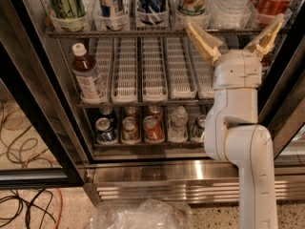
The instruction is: Pick water bottle from top shelf of fridge
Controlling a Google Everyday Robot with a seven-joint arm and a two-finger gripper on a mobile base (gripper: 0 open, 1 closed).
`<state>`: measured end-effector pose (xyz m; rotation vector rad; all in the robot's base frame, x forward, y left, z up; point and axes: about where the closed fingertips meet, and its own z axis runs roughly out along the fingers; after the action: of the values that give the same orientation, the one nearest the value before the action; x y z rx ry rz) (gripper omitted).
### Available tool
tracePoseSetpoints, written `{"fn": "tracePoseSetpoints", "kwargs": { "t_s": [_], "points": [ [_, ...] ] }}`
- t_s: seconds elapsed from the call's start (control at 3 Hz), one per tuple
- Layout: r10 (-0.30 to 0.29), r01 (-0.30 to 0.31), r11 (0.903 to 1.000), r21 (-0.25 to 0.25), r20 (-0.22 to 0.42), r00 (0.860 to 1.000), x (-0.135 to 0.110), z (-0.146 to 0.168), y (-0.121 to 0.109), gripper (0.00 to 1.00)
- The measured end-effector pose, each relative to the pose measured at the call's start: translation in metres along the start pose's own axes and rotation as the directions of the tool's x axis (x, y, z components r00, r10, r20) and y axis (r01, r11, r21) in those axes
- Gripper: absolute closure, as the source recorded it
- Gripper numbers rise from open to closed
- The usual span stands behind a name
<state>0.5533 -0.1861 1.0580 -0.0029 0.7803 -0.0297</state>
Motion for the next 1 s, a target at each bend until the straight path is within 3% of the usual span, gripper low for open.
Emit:
{"fn": "tracePoseSetpoints", "kwargs": {
  "t_s": [0.33,1.0],
  "points": [
    [-0.044,0.04,0.9963,0.076,0.041,0.998,-0.0048,0.0129,-0.0153,0.0],
    [-0.044,0.04,0.9963,0.076,0.041,0.998,-0.0048,0.0129,-0.0153,0.05]
  ]
}}
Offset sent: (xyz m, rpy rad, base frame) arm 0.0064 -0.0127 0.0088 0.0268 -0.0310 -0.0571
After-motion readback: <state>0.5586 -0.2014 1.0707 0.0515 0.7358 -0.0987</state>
